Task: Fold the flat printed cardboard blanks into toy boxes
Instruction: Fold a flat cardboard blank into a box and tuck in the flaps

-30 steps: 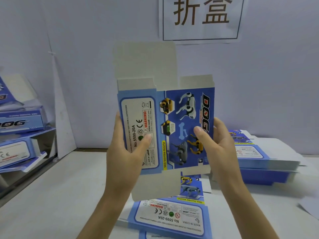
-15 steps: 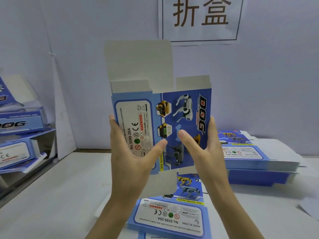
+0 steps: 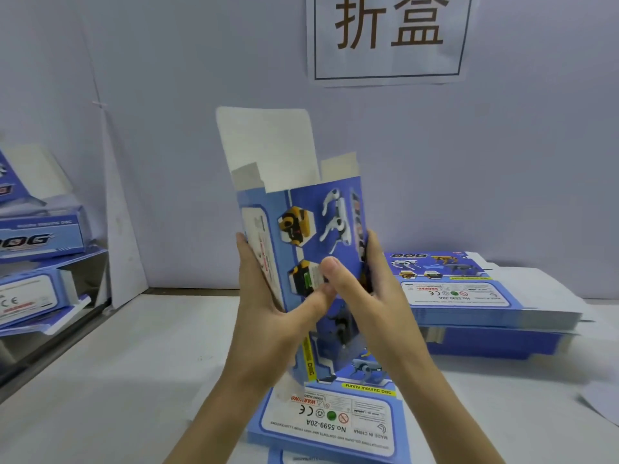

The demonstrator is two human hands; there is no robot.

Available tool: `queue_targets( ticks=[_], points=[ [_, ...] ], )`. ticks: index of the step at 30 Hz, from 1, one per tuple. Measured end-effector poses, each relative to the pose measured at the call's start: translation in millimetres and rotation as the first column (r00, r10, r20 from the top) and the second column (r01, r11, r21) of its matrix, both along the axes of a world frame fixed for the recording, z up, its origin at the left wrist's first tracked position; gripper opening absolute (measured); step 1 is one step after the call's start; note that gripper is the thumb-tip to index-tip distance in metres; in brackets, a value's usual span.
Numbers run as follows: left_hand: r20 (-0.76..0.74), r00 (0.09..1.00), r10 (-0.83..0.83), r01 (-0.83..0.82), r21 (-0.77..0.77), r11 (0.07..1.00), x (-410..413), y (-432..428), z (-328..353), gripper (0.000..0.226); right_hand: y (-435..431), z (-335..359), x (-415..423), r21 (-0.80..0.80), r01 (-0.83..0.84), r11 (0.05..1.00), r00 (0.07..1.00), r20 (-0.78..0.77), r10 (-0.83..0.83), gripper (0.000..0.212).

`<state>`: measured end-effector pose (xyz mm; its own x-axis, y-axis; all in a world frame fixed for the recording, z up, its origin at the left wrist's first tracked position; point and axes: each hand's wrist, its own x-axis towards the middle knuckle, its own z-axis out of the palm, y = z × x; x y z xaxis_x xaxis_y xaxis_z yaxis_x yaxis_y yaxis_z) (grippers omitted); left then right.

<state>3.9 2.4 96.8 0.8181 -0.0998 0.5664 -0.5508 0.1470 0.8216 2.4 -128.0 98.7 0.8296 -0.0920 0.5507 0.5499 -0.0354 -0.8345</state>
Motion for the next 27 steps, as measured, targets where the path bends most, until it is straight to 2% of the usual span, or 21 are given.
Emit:
queue_targets(
  ticks=[3, 6, 7, 9, 11, 13, 15, 17, 20, 24, 27],
  points=[
    [-0.103, 0.989, -0.11, 0.108, -0.023, 0.994, -3.7, -3.4, -6.3, 0.036, -2.0, -2.9, 0.9, -0.095, -0.095, 0.991, 0.993, -0.081, 0.087, 0.078],
    [-0.169, 0.972, -0.163, 0.144, -0.121, 0.982, 5.1, 6.5, -0.1, 0.012, -16.8, -2.9, 6.8, -0.112, 0.06, 0.992, 0.997, -0.032, -0.064, 0.079],
    [-0.173, 0.968, -0.182, 0.161, -0.129, 0.979, 8.7, 13.4, 3.6, 0.011, -24.9, -1.8, 8.4, -0.058, 0.09, 0.994, 0.994, -0.064, -0.094, 0.085],
    [-0.192, 0.961, -0.199, 0.178, -0.124, 0.976, 16.5, 27.4, 10.1, 0.008, -41.4, 2.6, 7.4, 0.015, 0.046, 0.999, 0.976, -0.215, -0.041, 0.09],
    [-0.206, 0.961, -0.186, 0.166, -0.11, 0.98, 24.8, 37.3, 10.5, 0.01, -55.4, 2.5, 5.1, 0.051, -0.024, 0.998, 0.953, -0.3, 0.038, 0.069],
    [-0.204, 0.975, -0.089, 0.078, -0.065, 0.995, 31.8, 40.1, 8.8, 0.015, -59.6, -0.5, 5.5, 0.107, -0.002, 0.994, 0.961, -0.273, 0.032, 0.043],
    [-0.175, 0.984, 0.045, -0.049, -0.019, 0.999, 35.9, 40.0, 6.7, 0.02, -55.3, -1.3, 6.9, 0.092, 0.049, 0.995, 0.978, -0.207, -0.029, 0.029],
    [-0.123, 0.983, 0.14, -0.14, 0.008, 0.99, 35.1, 40.3, 6.4, 0.023, -48.9, 0.7, 6.4, 0.088, 0.042, 0.995, 0.983, -0.18, -0.026, 0.029],
    [-0.063, 0.98, 0.19, -0.189, 0.026, 0.982, 35.3, 44.7, 7.0, 0.018, -44.7, 3.7, 3.5, 0.148, -0.038, 0.988, 0.97, -0.231, 0.072, 0.034],
    [-0.046, 0.97, 0.238, -0.236, 0.041, 0.971, 35.0, 39.5, 4.4, 0.024, -41.0, 8.6, -0.7, 0.071, 0.114, 0.991, 0.98, -0.17, -0.101, 0.029],
    [-0.027, 0.953, 0.3, -0.3, 0.028, 0.954, 34.4, 34.3, 5.1, 0.029, -37.4, 14.3, -6.5, 0.048, 0.129, 0.991, 0.985, -0.125, -0.122, 0.027]
  ],
)
